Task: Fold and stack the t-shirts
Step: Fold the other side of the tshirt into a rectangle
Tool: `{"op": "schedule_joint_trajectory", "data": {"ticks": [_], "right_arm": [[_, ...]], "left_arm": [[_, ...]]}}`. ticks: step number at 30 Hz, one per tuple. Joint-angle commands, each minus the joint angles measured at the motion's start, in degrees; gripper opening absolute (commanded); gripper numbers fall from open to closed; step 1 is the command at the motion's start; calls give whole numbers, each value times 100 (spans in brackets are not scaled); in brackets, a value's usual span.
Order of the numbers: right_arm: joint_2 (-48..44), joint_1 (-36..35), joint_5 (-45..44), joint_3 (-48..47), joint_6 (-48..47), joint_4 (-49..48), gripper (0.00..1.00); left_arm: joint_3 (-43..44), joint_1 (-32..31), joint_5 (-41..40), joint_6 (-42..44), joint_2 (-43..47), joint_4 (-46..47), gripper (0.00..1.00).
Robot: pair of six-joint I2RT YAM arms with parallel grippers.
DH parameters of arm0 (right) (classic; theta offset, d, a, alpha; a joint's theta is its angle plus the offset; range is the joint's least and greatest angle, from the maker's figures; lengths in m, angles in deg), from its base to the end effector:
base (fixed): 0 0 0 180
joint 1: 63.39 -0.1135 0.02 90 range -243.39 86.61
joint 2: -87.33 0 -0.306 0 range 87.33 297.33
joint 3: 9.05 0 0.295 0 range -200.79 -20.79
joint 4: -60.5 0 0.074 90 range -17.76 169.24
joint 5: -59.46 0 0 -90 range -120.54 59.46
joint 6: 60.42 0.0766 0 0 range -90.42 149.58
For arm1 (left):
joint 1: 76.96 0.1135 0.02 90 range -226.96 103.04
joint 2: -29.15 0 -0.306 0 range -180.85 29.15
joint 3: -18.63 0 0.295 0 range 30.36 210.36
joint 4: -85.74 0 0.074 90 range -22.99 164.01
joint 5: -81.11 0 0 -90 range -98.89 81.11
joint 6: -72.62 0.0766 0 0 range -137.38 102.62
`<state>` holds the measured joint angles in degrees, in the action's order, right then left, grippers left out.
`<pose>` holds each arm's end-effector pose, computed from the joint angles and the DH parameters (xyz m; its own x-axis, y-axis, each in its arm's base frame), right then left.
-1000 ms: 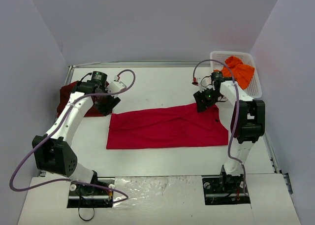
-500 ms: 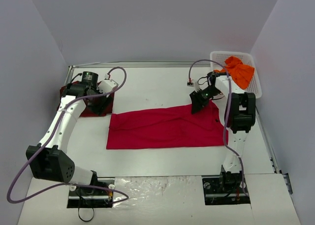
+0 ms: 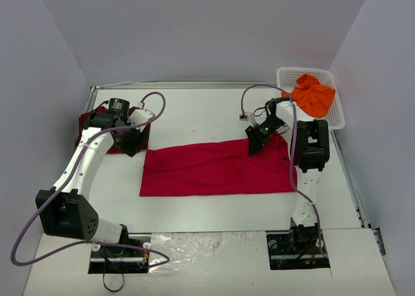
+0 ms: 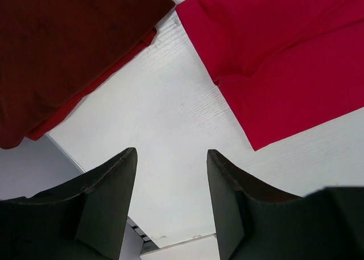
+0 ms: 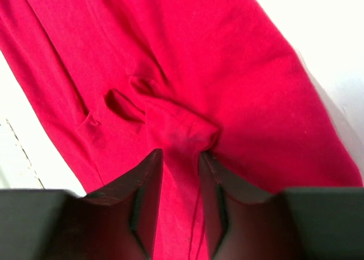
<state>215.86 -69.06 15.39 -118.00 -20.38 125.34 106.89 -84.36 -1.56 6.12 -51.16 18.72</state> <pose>0.4930 0.1043 0.1273 -0.5313 -0.5879 -0.6100 -0.8472 0.3655 0.3856 0.3337 -0.0532 0.3273 -0.7032 0.4901 -0.5150 0.5160 0.8502 0.1046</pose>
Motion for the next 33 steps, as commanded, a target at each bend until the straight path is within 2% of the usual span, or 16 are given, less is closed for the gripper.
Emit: {"op": "schedule_joint_trajectory", "data": {"ticks": [1,3,14,24,33], "right_arm": [[137,-48,118,-184,-85,394,27],[146,-57,100,-211,-41,394,17],[-135,-66,56,-229,82,411,6],[-1039,-303,-146,369,-41,376,3],[-1357,-707,-453,1045,-111,394,4]], "left_arm": [[-33,54,14,-92,200,27,51],[-68,54,5,-101,218,62,51],[-138,81,75,-110,306,115,51],[-130,81,137,-127,315,115,51],[-138,89,154,-136,297,115,52]]}}
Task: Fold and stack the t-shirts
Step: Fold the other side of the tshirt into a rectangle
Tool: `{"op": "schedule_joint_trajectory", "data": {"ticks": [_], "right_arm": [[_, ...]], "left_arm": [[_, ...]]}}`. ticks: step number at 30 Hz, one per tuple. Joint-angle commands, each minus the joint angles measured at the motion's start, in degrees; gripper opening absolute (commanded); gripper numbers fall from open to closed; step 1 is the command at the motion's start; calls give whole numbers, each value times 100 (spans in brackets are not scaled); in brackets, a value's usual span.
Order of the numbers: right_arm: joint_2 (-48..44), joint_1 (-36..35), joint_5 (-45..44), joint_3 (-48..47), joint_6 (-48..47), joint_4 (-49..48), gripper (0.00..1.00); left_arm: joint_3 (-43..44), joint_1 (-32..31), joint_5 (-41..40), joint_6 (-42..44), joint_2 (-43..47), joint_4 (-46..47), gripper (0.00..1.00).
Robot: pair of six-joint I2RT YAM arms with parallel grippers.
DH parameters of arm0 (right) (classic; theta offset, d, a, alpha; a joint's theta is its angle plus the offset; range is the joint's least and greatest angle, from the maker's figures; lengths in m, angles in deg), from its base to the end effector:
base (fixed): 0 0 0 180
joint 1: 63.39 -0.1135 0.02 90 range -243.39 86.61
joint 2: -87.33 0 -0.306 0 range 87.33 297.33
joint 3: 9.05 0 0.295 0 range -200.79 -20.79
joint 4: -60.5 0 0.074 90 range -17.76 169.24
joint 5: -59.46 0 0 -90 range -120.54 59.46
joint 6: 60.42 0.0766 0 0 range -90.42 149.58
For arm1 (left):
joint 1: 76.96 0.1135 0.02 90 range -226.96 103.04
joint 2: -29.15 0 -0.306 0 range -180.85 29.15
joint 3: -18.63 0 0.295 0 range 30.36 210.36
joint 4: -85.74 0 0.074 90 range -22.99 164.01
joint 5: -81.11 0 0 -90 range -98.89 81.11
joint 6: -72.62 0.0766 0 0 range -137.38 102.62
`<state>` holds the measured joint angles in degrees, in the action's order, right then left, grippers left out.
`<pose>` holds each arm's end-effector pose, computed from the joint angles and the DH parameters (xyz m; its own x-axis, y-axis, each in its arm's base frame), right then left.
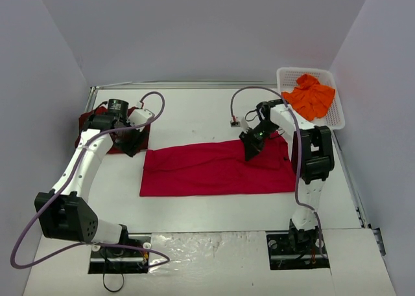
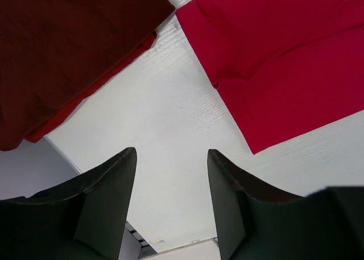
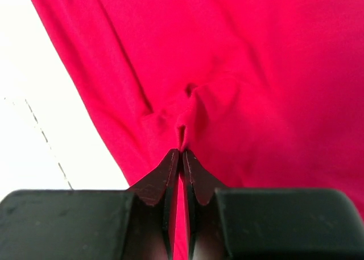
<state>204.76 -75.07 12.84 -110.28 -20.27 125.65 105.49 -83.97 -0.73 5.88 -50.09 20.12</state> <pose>0.4435 0.1454 0.1746 -0.4345 -0.6571 -0.6160 -0.9001 0.2925 0.3229 0.3308 -0.0516 0.3262 -0.6961 0.4794 -0.5344 0.5120 0.8533 0.0987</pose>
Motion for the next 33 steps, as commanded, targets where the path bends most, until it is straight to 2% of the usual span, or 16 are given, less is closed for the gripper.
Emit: {"op": "schedule_joint_trajectory", "data": {"ticks": [1,7,11,16,21,23,25,29,33], "right_arm": [[-247,-132,-241,344,-139,389,4],[-334,-300,-514,845,-306,547,20],[-554,-291,-506,872,-359,653,23],[-1019,-212,-506,776,-167,575,26],[-1161,-36,-505,863,211,145,20],[-1152,-1,-610,916,500,-31,8],[-1161,43,-856,1048,747,-356,0],[-1414,175,-1278,1364,1353,-936,0],[-1591,298,-1629,1540,1732,-1271,0]], "left_arm": [[-7,50,80,-103,190,-34,52],[-43,50,115,-103,190,-25,52],[45,50,238,-42,181,-86,51],[282,33,817,116,348,-262,51],[230,-222,1003,406,234,-210,51],[204,-371,1082,564,59,-88,51],[221,-433,1309,678,-212,-52,45],[230,-477,1644,855,-740,325,34],[256,-495,1443,864,-1347,870,19]]}}
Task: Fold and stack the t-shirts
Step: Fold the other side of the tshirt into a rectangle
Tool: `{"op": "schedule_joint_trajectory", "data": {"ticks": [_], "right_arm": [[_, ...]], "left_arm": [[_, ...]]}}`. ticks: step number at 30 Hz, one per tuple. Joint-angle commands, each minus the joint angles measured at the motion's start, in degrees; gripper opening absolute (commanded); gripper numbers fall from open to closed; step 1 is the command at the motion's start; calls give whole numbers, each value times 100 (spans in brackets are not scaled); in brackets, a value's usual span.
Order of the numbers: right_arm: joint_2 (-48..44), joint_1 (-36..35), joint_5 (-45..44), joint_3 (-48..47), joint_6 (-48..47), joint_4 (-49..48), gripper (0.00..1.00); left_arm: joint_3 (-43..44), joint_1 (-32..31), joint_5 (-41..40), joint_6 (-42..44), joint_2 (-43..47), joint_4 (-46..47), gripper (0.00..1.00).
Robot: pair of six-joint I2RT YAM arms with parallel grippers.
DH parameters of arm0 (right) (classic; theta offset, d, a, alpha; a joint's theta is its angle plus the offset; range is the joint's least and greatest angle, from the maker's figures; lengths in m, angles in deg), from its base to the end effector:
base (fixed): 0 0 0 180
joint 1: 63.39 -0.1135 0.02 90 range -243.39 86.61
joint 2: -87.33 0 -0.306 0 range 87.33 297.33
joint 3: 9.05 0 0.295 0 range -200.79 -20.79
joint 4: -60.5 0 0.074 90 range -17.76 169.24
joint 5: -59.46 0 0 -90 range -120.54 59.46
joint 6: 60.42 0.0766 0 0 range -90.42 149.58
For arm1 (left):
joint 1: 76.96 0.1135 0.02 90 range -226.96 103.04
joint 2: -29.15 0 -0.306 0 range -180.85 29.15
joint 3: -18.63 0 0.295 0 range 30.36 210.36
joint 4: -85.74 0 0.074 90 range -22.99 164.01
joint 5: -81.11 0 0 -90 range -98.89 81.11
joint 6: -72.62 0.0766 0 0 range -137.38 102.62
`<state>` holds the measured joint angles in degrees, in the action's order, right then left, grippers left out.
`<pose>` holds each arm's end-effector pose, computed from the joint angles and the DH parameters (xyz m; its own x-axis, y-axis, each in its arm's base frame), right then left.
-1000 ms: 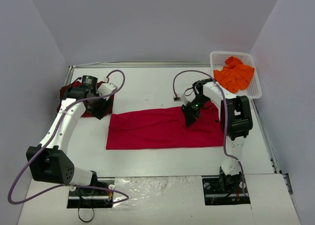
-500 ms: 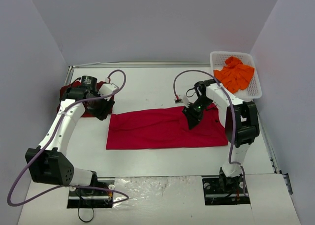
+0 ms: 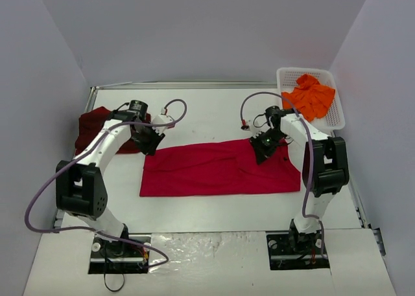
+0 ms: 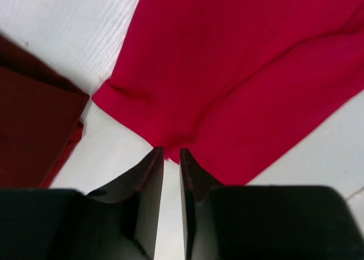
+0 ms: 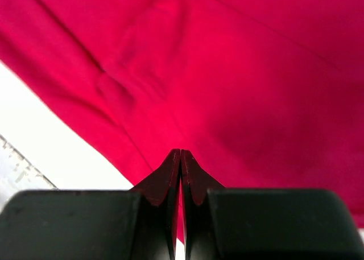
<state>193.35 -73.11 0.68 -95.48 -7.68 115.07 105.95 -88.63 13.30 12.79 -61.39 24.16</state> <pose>0.4077 0.1101 0.1745 -0.5828 -0.6251 -0.5191 -0.8000 0.5535 0.2316 0.3654 -0.1050 0.2718 -0.5928 0.5976 -0.5398 0.7434 0.6639 -0.0815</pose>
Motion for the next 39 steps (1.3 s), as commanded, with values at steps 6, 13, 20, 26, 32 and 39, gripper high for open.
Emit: {"op": "schedule_joint_trajectory", "data": {"ticks": [6,13,20,26,32,39], "right_arm": [[-319,452,-810,69,666,-565,0],[6,637,-995,25,658,-679,0],[367,725,-1057,87,684,-890,0],[534,743,-1127,183,685,-969,0],[516,813,-1118,227,719,-1083,0],[560,813,-1162,315,755,-1171,0]], "left_arm": [[386,-12,-514,-212,-1236,1248,2],[606,-20,-830,-486,-1843,1495,2],[702,-20,-1094,-592,-2090,1776,2],[826,-12,-1349,-574,-2179,1522,2],[650,58,-1613,-539,-1845,1469,2],[729,129,-1323,-565,-1317,1118,2]]}}
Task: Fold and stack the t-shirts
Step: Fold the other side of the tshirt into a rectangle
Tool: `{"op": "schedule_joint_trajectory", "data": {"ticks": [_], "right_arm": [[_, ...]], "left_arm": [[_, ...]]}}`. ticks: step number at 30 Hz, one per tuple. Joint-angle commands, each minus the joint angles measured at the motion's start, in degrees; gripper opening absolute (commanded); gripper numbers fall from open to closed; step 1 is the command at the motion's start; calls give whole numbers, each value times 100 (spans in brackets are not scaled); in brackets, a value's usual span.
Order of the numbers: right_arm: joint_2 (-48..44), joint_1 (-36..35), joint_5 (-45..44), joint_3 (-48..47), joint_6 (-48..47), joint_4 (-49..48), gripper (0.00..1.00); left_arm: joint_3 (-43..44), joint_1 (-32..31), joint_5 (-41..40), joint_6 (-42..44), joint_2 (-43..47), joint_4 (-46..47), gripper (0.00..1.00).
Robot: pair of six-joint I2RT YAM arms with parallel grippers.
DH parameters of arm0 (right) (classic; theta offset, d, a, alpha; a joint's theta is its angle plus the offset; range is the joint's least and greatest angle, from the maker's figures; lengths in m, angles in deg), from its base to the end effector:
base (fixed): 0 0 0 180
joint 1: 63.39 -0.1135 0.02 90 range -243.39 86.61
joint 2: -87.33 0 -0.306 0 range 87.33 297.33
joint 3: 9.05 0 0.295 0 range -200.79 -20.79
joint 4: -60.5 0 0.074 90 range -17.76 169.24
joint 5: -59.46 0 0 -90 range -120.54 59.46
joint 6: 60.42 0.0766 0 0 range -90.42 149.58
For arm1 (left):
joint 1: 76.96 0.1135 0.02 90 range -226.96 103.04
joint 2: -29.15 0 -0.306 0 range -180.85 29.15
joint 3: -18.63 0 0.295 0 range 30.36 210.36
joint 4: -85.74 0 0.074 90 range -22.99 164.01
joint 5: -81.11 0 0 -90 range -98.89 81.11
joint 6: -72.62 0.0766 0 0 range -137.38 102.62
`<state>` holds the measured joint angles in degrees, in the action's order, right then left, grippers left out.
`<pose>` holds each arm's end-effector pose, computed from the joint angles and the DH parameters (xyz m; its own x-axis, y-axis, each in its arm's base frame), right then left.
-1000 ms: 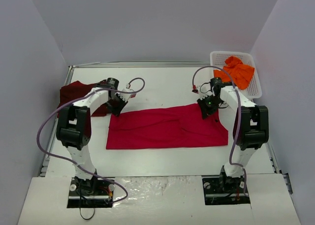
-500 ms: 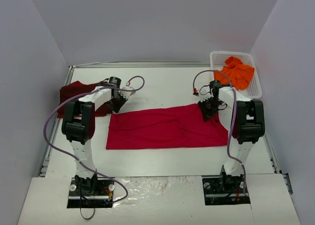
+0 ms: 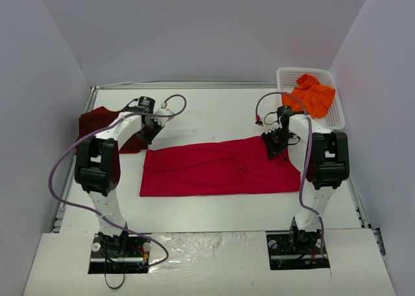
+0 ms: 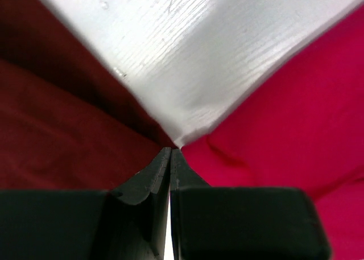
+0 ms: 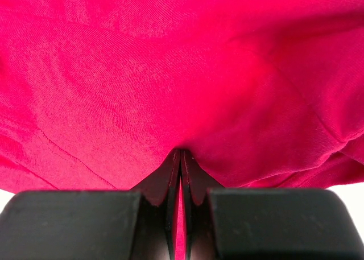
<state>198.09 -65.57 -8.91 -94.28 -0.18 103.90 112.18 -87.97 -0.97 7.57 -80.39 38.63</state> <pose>0.4455 0.0452 0.1370 -0.7262 -0.4894 -0.4828 -0.6085 0.7844 0.1202 0.4630 -0.1008 0.1870 -0.6881 0.5595 -0.4620 0.5962 0.7989 0.0794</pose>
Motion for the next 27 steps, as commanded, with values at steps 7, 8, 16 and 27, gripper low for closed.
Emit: {"op": "schedule_joint_trajectory", "data": {"ticks": [7,8,16,27], "right_arm": [[148,50,-247,239,23,-107,0],[156,50,-238,239,31,-125,0],[174,50,-256,274,31,-134,0],[165,42,-326,380,49,-160,0]], "left_arm": [[62,63,473,19,644,-760,2],[45,63,482,19,627,-778,2],[18,72,421,151,144,-822,2],[132,81,342,124,-446,-857,2]]}}
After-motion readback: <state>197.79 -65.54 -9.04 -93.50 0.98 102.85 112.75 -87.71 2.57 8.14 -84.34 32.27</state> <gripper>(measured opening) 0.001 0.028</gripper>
